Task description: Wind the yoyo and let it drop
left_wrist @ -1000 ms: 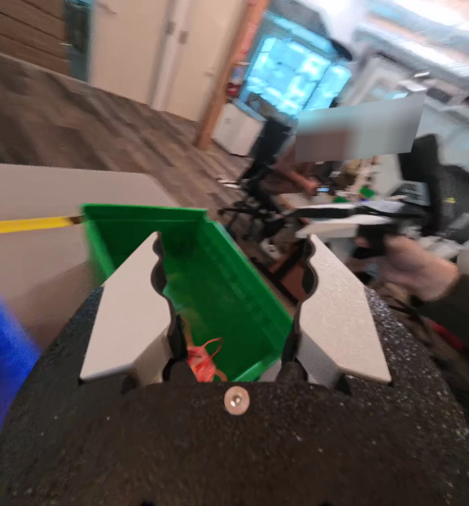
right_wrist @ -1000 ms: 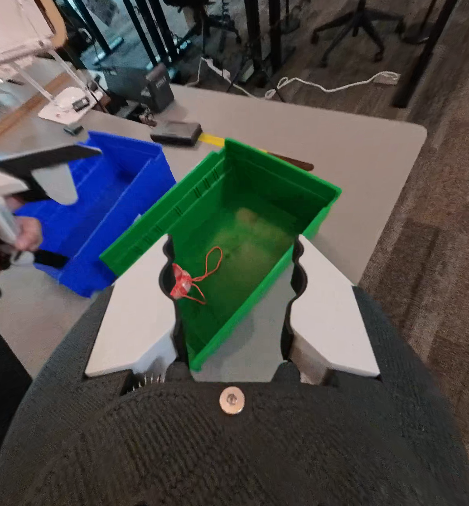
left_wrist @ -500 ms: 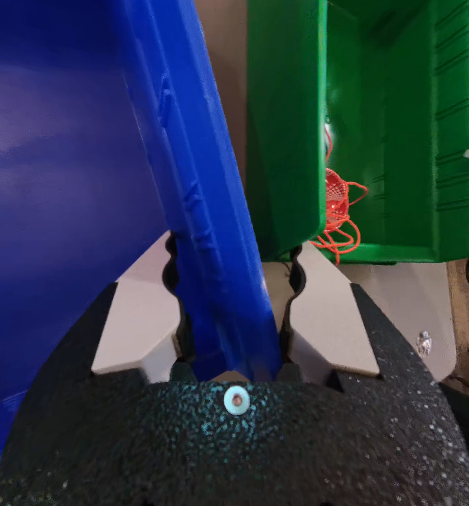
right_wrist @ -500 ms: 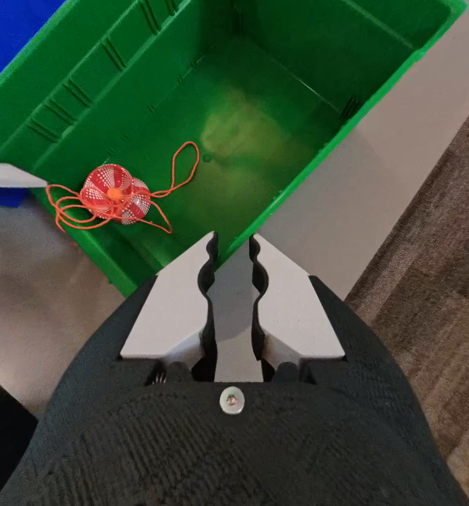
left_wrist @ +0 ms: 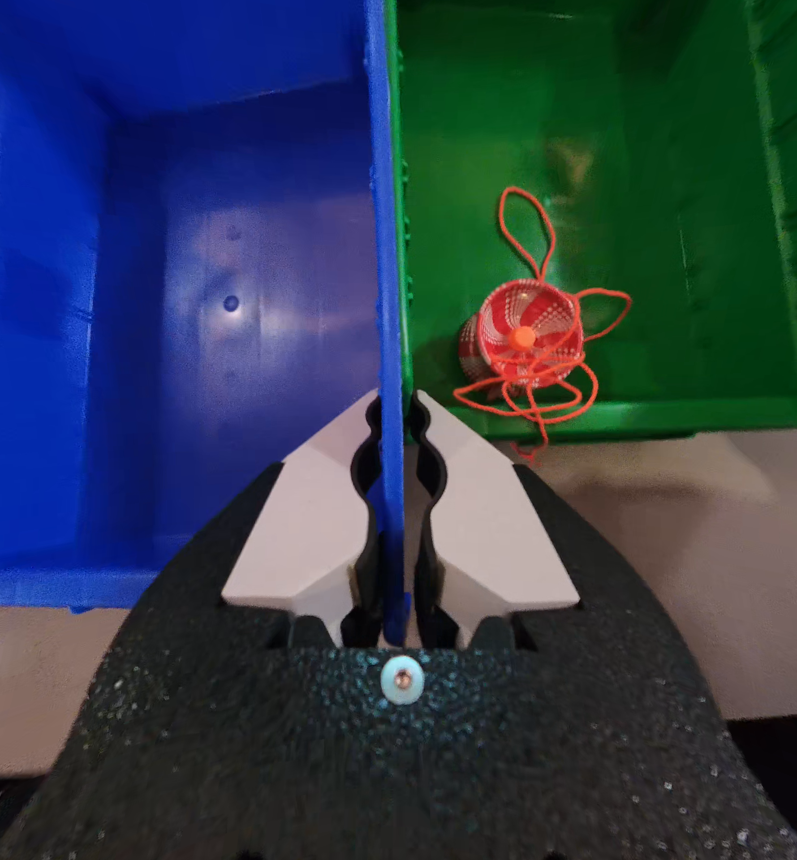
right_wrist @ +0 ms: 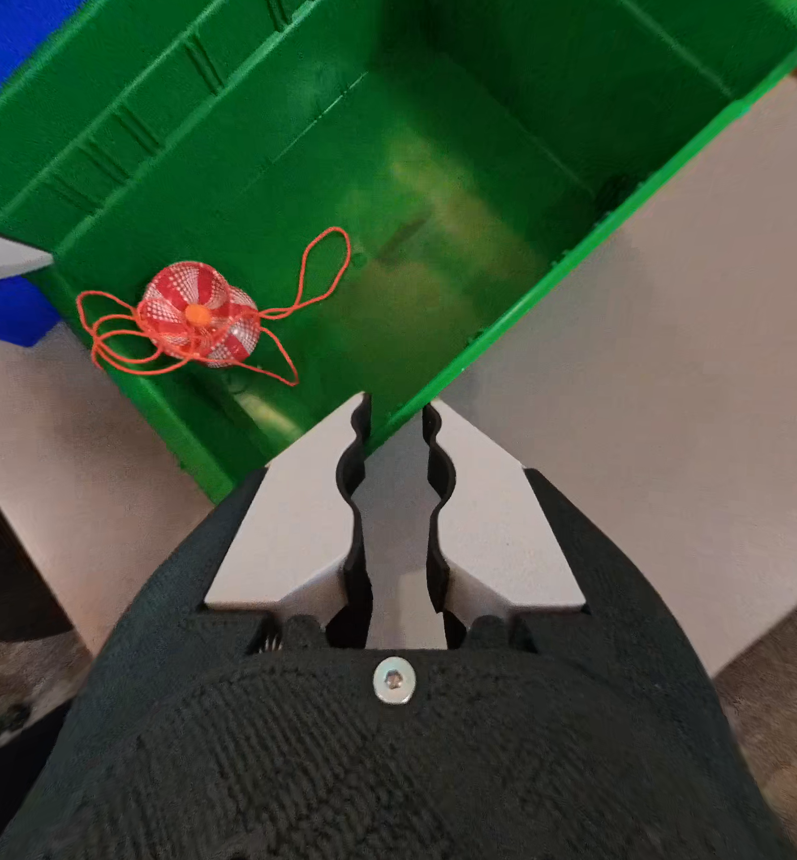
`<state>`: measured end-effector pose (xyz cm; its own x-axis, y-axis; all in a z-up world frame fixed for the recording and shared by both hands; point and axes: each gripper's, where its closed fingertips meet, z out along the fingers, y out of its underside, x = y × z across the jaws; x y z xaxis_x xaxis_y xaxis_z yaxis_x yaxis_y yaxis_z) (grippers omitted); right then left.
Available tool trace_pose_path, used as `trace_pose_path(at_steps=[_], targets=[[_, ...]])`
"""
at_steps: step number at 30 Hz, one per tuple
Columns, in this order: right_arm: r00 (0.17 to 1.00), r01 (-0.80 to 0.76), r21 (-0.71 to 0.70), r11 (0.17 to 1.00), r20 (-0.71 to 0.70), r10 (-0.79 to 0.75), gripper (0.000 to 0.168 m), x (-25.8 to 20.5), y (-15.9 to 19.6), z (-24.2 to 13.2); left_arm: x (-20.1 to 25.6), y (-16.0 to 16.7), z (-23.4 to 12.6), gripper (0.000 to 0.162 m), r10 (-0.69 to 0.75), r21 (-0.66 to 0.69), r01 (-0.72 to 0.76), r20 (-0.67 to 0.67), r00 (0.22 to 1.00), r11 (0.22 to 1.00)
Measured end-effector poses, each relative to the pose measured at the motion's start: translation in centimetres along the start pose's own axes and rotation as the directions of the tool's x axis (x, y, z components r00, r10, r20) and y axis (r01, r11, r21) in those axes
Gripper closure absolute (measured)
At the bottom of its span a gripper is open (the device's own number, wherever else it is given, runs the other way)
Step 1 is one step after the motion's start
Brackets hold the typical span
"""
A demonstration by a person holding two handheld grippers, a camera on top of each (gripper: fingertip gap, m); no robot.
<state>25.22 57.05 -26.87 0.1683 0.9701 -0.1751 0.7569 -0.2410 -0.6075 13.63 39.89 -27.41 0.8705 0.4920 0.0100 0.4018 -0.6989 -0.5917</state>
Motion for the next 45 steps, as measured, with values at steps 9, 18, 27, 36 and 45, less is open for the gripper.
trace_pose_path(at_steps=[9, 18, 27, 36, 45], targets=[[0.991, 0.114, -0.004, 0.993, 0.074, -0.113, 0.149, -6.6, -1.8, 3.3, -5.0, 5.0, -2.2, 0.154, -0.065, 0.058, 0.061, 0.061, 0.996, 0.996], [0.992, 0.112, 0.001, 0.994, 0.053, -0.112, 0.15, -5.5, -1.5, 2.5, -6.4, 1.6, -7.5, 0.103, -0.304, 0.319, 0.377, -0.257, 0.917, 0.869], [0.998, 0.065, 0.004, 0.998, -0.026, -0.065, 0.149, -1.8, 0.8, -0.1, -5.7, 4.8, -1.3, 0.124, -0.276, -0.008, 0.277, -0.105, 0.955, 0.961], [0.999, 0.015, 0.1, 0.995, 0.05, -0.02, 0.146, -5.3, -3.3, 3.4, -10.4, 2.7, -9.8, 0.159, -0.234, 0.272, 0.18, 0.181, 0.955, 0.945], [0.95, -0.062, 0.446, 0.893, 0.301, -0.085, 0.129, -8.5, -7.6, -2.0, -4.1, -0.7, -19.7, 0.16, -0.047, 0.393, -0.069, 0.277, 0.96, 0.917]])
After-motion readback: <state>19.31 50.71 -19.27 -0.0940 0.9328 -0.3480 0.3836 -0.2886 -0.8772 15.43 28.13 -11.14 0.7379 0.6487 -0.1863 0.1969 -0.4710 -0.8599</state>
